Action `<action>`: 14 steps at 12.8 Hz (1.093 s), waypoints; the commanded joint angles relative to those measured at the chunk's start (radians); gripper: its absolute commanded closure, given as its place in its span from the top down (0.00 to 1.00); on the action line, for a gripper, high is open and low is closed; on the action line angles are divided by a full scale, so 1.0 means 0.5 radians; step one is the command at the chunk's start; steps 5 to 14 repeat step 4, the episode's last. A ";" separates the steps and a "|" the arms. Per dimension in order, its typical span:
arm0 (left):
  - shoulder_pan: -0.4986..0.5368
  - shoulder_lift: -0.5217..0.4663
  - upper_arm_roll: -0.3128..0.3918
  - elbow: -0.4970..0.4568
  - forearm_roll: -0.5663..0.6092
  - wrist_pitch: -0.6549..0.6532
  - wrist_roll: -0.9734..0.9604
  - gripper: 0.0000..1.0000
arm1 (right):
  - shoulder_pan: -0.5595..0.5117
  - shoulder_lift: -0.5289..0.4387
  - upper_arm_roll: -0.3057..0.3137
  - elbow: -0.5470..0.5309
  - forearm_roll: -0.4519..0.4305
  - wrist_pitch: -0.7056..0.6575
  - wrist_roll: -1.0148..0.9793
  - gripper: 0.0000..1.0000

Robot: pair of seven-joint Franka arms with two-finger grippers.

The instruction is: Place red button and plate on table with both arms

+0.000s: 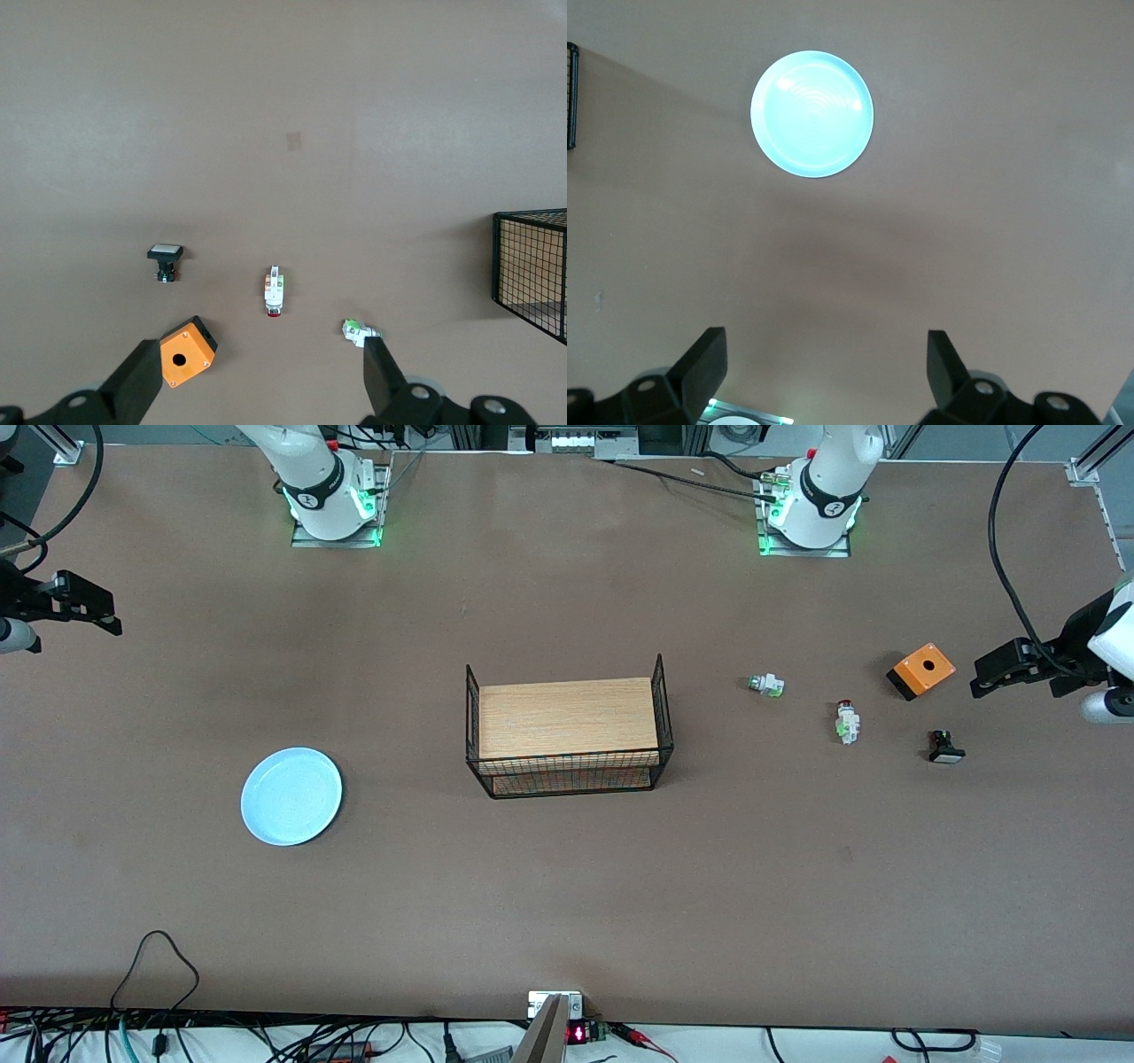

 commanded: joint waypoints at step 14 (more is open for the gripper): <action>0.011 -0.042 0.003 -0.043 -0.026 -0.002 0.017 1.00 | -0.038 0.026 0.035 0.046 0.021 -0.039 -0.010 1.00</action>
